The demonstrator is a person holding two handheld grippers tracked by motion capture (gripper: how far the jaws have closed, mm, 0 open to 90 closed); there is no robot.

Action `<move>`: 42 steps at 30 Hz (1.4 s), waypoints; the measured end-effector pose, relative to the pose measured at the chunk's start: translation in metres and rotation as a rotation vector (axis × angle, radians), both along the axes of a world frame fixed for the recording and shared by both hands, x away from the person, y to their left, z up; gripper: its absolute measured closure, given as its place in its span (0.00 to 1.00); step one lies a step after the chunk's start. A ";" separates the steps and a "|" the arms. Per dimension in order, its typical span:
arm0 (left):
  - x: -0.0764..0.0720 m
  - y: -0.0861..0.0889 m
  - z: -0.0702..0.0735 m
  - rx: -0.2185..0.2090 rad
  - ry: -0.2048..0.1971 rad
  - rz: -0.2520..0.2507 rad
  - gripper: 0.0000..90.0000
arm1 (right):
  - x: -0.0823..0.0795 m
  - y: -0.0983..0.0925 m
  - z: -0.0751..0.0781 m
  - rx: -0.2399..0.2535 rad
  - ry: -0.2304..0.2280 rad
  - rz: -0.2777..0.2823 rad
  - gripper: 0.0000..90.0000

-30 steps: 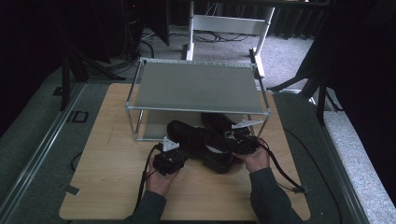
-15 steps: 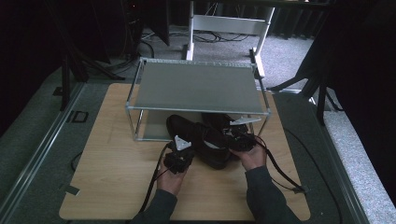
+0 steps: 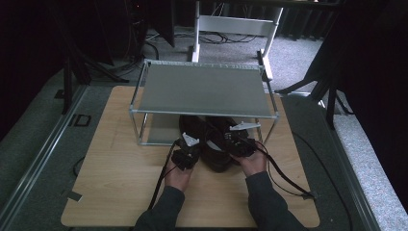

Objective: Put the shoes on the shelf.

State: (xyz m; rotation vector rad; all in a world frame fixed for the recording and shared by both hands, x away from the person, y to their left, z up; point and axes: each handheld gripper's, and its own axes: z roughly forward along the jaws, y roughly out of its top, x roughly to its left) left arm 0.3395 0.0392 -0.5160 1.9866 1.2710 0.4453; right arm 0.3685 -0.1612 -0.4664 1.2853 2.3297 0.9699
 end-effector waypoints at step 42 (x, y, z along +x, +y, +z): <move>0.082 -0.008 -0.010 0.085 -0.184 0.154 1.00 | 0.023 0.040 -0.031 0.122 -0.247 -0.308 0.89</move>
